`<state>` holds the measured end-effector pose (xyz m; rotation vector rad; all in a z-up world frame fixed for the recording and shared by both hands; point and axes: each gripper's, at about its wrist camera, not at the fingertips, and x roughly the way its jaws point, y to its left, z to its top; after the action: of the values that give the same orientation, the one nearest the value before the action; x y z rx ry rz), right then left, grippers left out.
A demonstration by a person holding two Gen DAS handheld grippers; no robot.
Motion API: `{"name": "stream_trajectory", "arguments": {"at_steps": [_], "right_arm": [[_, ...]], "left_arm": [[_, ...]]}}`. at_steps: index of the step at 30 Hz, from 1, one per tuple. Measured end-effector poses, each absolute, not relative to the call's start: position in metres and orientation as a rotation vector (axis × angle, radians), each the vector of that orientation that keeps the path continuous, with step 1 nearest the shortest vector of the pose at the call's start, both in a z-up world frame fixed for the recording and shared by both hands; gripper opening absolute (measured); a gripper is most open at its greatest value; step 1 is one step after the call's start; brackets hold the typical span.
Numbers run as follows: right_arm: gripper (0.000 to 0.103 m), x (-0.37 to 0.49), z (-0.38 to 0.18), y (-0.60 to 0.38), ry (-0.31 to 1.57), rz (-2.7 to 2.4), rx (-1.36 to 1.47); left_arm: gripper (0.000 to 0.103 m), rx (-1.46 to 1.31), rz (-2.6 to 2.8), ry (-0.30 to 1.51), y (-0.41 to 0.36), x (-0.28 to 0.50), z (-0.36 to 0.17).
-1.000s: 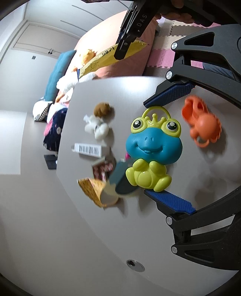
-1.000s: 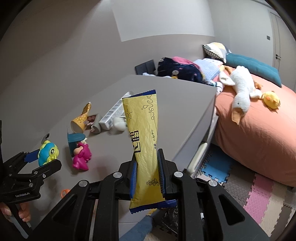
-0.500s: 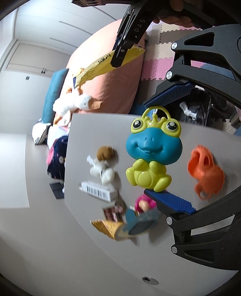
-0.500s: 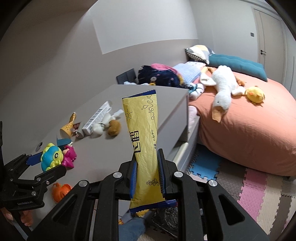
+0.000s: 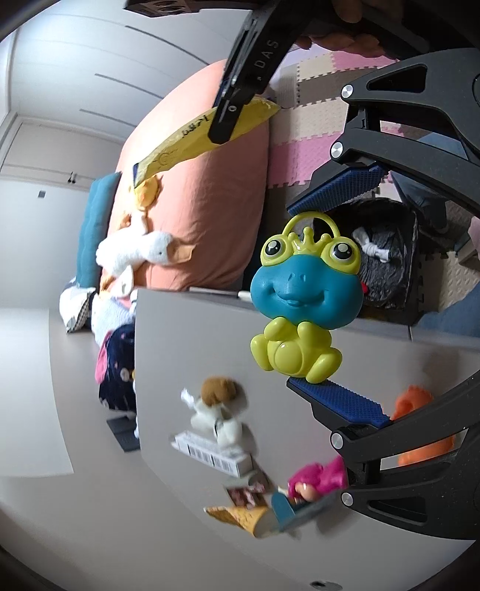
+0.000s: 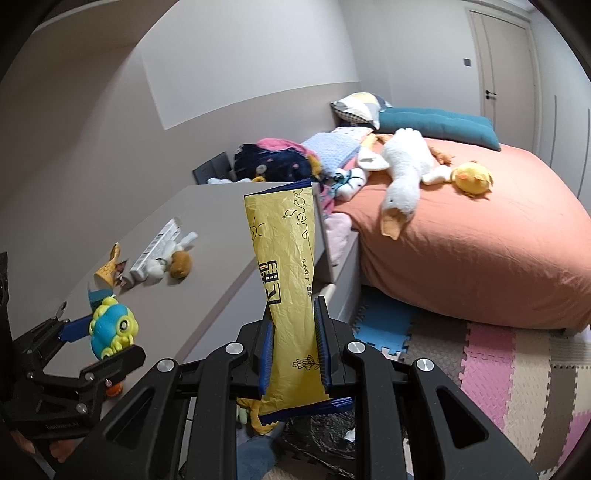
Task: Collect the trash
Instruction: 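Carry frog toy and yellow packet to the black bin and open both grippers, then move both grippers back over the desk, left gripper toward the orange toy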
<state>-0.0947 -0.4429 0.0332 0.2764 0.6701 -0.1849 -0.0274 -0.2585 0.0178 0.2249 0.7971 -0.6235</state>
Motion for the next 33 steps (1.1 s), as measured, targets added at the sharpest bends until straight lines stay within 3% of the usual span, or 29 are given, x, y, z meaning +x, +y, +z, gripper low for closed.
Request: {"name": "stream_trajectory", "arguments": {"at_steps": [14,16,17,18,19,33], "right_arm": [[0.021,-0.103,0.022,-0.478,0.692,-0.253,0.320],[0.029,-0.100,0.020,-0.480,0.705,-0.271,0.318],[0.049,-0.099,0.019,-0.482,0.709,-0.289,0.316],[0.064,-0.099,0.020,-0.485,0.701,-0.317,0.313],[0.067,-0.101,0.020,-0.486,0.688,-0.343,0.305],[0.071,-0.098,0.012,-0.493,0.698,-0.343,0.330]], "left_arm": [[0.084,0.287,-0.703,0.846,-0.305,-0.035,0.003],[0.087,0.304,-0.707,0.870,-0.310,-0.033,0.000],[0.098,0.313,-0.692,0.876,-0.312,-0.031,-0.002],[0.098,0.319,-0.675,0.874,-0.314,-0.029,-0.004],[0.098,0.328,-0.660,0.879,-0.315,-0.028,-0.006],[0.098,0.307,-0.642,0.894,-0.305,-0.019,-0.008]]}}
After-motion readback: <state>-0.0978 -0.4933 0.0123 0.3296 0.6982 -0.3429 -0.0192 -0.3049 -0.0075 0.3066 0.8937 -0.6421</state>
